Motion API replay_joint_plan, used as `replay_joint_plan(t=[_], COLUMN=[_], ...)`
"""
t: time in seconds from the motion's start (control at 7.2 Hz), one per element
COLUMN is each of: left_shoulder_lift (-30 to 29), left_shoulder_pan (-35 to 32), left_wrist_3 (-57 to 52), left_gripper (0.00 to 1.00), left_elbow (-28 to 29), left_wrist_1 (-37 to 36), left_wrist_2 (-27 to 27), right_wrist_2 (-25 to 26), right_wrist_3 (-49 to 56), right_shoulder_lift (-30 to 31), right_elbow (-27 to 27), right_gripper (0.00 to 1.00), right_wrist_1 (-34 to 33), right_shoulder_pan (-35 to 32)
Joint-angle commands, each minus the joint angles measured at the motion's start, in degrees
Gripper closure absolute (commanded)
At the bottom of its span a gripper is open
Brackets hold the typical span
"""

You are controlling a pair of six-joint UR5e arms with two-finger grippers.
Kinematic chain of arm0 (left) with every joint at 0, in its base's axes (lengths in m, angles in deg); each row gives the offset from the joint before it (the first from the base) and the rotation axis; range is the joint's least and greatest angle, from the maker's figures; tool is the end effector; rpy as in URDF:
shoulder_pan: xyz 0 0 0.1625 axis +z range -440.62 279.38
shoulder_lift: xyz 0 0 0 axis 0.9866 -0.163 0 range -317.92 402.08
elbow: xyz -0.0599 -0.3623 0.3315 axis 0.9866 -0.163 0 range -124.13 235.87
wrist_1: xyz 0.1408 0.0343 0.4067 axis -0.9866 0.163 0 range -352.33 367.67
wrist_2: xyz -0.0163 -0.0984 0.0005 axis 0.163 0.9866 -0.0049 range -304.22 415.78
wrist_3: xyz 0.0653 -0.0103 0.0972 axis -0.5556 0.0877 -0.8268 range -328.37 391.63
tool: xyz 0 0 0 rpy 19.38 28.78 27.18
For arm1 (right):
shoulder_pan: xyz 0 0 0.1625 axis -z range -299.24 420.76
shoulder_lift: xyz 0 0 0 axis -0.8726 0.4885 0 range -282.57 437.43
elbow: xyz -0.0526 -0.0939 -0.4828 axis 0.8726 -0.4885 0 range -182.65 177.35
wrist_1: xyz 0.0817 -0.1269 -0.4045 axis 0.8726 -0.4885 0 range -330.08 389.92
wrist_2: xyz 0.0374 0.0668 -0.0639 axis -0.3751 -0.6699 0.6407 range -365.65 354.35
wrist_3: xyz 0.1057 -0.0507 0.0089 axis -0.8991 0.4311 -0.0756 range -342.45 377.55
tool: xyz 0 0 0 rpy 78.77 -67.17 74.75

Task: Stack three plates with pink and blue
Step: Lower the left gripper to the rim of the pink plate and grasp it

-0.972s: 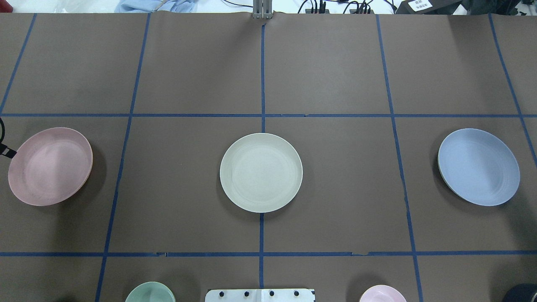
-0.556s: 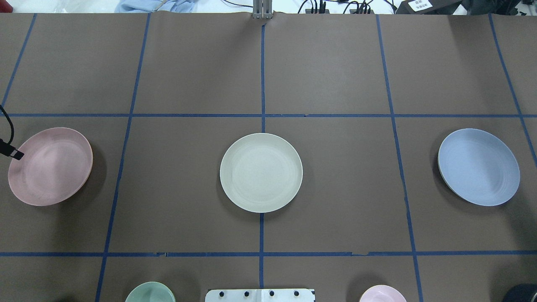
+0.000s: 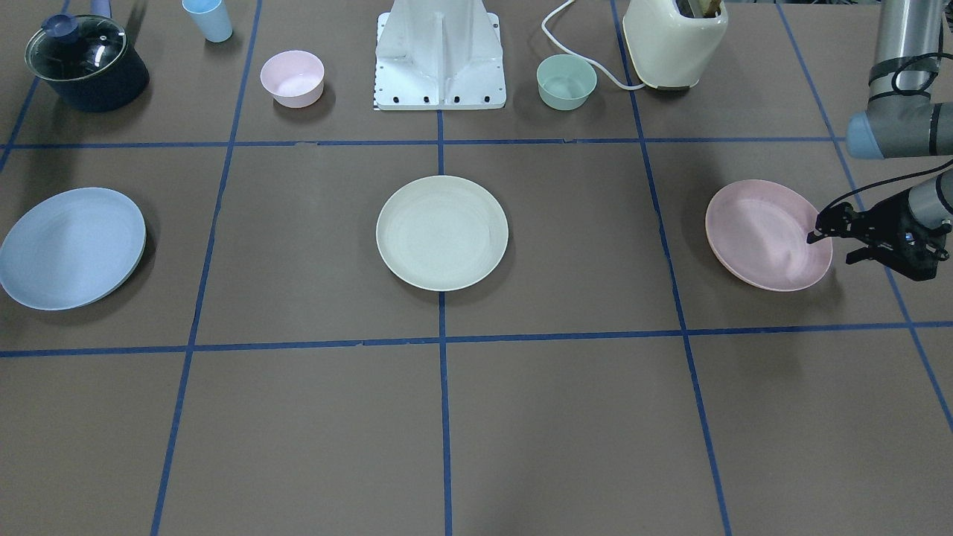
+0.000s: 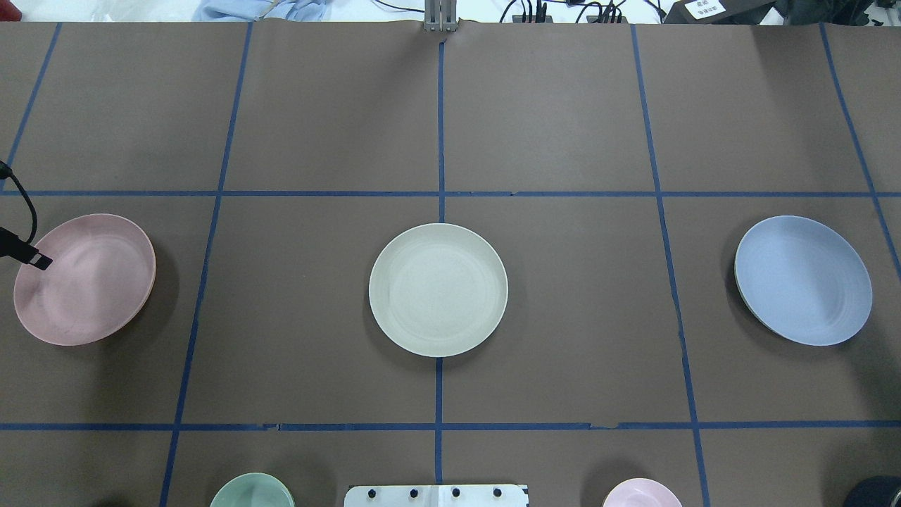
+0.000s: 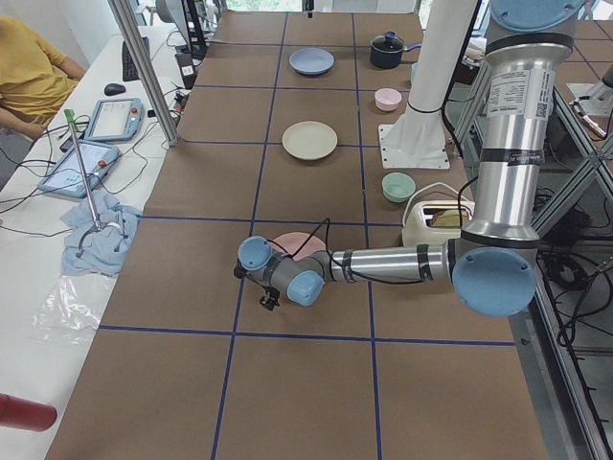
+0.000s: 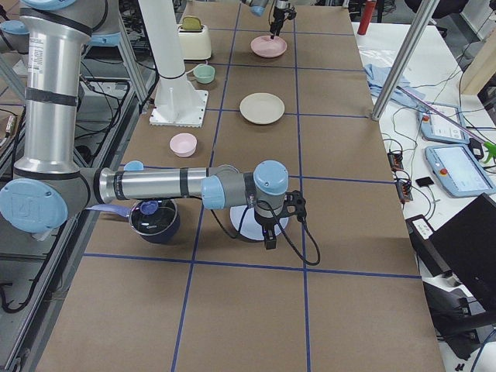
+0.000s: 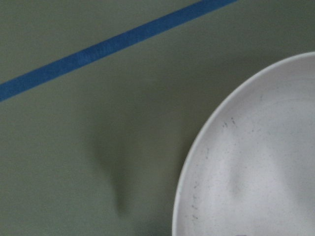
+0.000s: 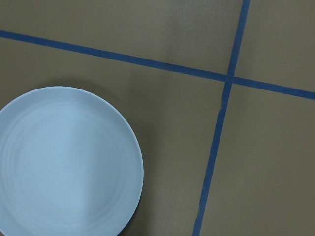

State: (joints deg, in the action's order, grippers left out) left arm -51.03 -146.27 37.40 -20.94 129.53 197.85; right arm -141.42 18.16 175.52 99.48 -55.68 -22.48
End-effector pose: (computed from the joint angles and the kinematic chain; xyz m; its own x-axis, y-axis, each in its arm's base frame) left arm 0.1901 -0.5183 0.7584 0.4755 0.4324 -0.7661 -0.3367 0.8940 0.2956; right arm -0.0044 -0.4533 0.6899 0.6790 -0.1970 0.7072 0.1237 0.9803 0.1543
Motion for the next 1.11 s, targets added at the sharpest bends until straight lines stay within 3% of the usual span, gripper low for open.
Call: replay_joint_plan(t=[0.0,0.14,0.28,0.56,0.83,0.97], left_shoulder_lift=[-0.58,-0.58,-0.58,-0.58,-0.58,-0.41], left_shoulder_pan=[0.26,0.26,0.26,0.26,0.17,0.00], left_wrist_3=[0.03,0.03,0.03,0.21,10.43,14.06], left_gripper=[0.30,0.70,1.00,1.00,1.00,1.00], left_elbow=[0.87,0.87,1.48,1.93,-2.43,-6.29], left_wrist_1=[-0.13,-0.31,-0.22,-0.48,-0.31,-0.39], left_wrist_2=[0.22,0.22,0.31,0.40,8.69,10.14], right_wrist_2=[-0.02,-0.02,-0.02,-0.02,-0.02,-0.02], right_wrist_3=[0.00,0.00,0.09,0.09,0.09,0.09], right_shoulder_lift=[0.00,0.00,0.00,0.00,0.00,0.00], right_elbow=[0.00,0.00,0.00,0.00,0.09,0.09], right_gripper=[0.00,0.00,0.00,0.00,0.00,0.00], right_wrist_1=[0.00,0.00,0.00,0.09,0.09,0.09], right_shoulder_pan=[0.00,0.00,0.00,-0.08,-0.08,-0.09])
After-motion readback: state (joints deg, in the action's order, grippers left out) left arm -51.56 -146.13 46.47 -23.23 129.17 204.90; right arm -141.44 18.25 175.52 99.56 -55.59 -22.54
